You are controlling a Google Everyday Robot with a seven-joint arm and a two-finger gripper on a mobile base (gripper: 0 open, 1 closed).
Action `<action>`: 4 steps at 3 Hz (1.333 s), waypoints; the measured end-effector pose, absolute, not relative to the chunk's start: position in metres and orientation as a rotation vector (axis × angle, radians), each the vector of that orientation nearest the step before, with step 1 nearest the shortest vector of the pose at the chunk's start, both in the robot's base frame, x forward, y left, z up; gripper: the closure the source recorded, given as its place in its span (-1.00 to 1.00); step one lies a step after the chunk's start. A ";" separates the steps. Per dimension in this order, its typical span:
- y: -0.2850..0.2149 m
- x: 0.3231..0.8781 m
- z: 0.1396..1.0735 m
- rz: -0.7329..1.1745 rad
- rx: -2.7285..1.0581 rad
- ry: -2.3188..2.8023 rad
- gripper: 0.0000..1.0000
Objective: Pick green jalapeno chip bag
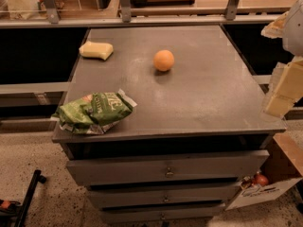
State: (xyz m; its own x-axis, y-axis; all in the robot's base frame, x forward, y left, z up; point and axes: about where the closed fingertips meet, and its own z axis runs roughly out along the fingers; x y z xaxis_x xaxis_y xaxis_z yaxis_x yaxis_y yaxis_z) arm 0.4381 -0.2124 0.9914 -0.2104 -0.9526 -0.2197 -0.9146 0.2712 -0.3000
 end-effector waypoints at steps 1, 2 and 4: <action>-0.212 0.438 0.991 -0.148 -1.698 2.191 -1.00; -0.193 0.445 0.987 -0.136 -1.750 2.147 -1.00; -0.099 0.482 0.961 -0.162 -1.985 1.948 -1.00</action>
Offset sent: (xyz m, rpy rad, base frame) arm 0.0177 0.0450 -0.0152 -0.0015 0.0177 0.1171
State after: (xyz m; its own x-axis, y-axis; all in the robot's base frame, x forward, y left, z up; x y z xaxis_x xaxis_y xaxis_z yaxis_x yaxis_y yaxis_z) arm 0.4823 -0.0988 0.9615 0.0463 -0.9854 -0.1637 -0.9450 0.0100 -0.3270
